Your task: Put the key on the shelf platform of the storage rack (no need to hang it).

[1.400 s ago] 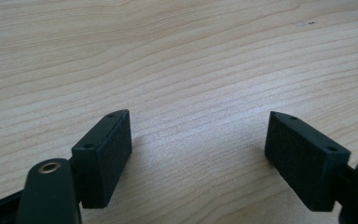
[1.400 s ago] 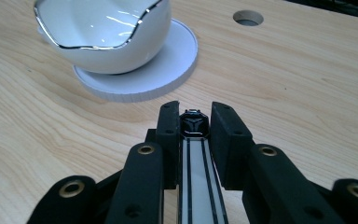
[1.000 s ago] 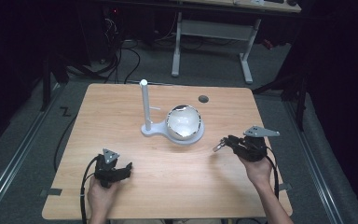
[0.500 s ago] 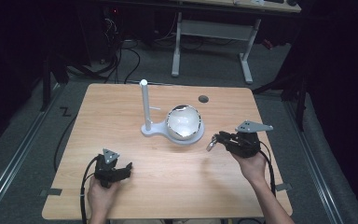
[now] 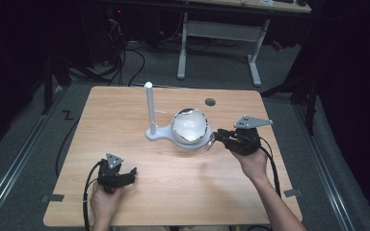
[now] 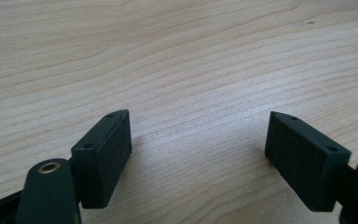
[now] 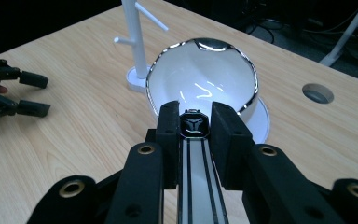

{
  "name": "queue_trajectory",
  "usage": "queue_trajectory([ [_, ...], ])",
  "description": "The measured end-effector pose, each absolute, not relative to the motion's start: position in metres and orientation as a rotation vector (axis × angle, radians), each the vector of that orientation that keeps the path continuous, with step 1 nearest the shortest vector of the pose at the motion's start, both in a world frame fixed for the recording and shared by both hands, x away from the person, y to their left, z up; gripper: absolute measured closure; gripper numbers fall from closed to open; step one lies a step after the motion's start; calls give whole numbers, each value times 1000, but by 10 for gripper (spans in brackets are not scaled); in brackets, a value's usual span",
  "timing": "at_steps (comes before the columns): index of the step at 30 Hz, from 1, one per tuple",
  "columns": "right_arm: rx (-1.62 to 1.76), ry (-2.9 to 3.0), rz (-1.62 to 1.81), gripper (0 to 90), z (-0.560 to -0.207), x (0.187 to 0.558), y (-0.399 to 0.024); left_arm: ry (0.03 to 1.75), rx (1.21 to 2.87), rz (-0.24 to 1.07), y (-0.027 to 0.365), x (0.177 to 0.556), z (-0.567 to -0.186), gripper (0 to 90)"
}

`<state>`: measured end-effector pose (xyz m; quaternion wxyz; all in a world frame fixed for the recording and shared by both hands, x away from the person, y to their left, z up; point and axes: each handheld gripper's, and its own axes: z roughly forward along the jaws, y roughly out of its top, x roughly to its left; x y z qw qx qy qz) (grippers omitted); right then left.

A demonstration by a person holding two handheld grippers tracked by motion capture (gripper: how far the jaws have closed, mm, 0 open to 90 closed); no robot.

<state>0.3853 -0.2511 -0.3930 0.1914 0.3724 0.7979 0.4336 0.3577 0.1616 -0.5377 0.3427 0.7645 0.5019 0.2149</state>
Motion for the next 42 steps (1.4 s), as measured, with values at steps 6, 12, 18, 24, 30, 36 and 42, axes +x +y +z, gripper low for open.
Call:
queue_trajectory([
  [6,1029,2249,1237,745,-387,395,-243,1305,1987,559,162,358,-538,231],
  [12,1027,2240,1238,745,-383,403,-234,1304,1988,559,162,358,-538,230],
  [18,1043,2240,1232,745,-382,416,-226,1304,1988,559,162,358,-538,230],
  [24,1041,2243,1219,745,-379,426,-219,1304,1988,558,162,358,-538,231],
  [30,1036,2247,1200,745,-379,432,-213,1304,1988,559,162,358,-538,230],
  [36,1048,2262,1188,745,-383,441,-205,1304,1988,558,162,358,-538,230],
  [42,1081,2268,1195,745,-390,451,-199,1304,1988,557,162,358,-538,230],
])
